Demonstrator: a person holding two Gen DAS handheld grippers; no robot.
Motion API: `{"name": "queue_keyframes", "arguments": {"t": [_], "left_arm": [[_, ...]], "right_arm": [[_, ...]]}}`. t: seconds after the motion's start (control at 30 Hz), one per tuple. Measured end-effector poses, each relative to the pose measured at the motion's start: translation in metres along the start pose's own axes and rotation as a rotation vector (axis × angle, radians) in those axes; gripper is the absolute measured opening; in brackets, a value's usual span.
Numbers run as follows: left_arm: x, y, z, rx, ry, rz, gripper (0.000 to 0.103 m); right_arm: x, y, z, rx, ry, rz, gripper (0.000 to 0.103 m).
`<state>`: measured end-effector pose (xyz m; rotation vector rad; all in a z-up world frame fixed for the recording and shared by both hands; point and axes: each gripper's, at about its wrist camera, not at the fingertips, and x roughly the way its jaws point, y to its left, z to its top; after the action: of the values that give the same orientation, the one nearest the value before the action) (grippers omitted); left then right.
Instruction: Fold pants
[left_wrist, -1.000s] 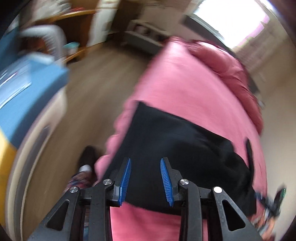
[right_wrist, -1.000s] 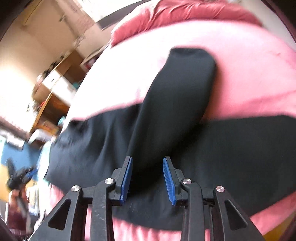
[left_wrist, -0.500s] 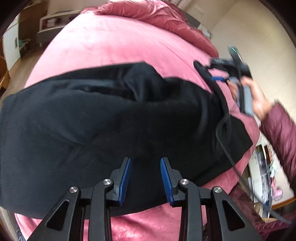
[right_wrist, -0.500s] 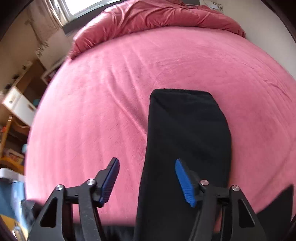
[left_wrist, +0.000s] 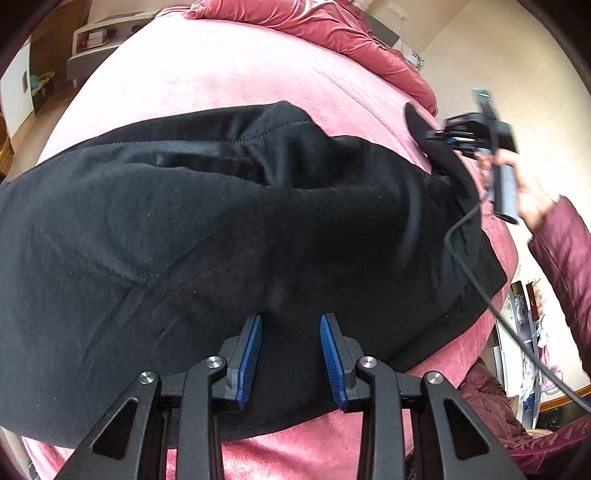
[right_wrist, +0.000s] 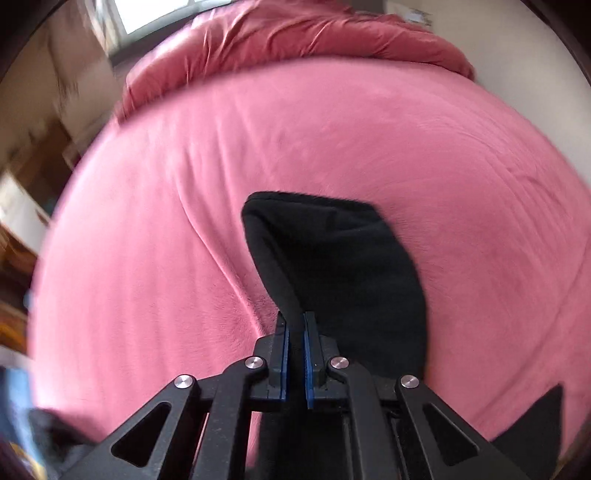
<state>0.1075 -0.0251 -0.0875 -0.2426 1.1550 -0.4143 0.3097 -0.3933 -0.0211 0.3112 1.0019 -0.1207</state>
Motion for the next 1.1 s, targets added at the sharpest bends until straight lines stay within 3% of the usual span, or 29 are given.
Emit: {"name": "queue_keyframes", "arguments": {"t": [0.27, 0.47, 0.57, 0.7, 0.8, 1.0, 1.1], "left_arm": [[-0.012, -0.037, 0.003, 0.128, -0.023, 0.027, 0.034], [-0.003, -0.079, 0.004, 0.268, 0.013, 0.017, 0.035], [0.009, -0.103, 0.004, 0.351, 0.051, 0.009, 0.037], [0.027, -0.123, 0.006, 0.395, 0.099, 0.014, 0.038], [0.035, -0.137, 0.002, 0.445, 0.114, 0.026, 0.038], [0.056, -0.146, 0.005, 0.457, 0.147, 0.050, 0.040], [0.065, -0.155, 0.005, 0.457, 0.140, 0.042, 0.041]], "right_arm": [[-0.133, -0.098, -0.062, 0.289, -0.218, 0.196, 0.007], [-0.183, -0.167, -0.142, 0.486, -0.294, 0.209, 0.007], [-0.180, -0.201, -0.181, 0.584, -0.288, 0.196, 0.006], [-0.148, -0.249, -0.234, 0.727, -0.192, 0.163, 0.006], [-0.123, -0.259, -0.260, 0.771, -0.143, 0.150, 0.006], [-0.105, -0.265, -0.254, 0.774, -0.159, 0.197, 0.011], [-0.107, -0.271, -0.247, 0.772, -0.172, 0.182, 0.028]]}}
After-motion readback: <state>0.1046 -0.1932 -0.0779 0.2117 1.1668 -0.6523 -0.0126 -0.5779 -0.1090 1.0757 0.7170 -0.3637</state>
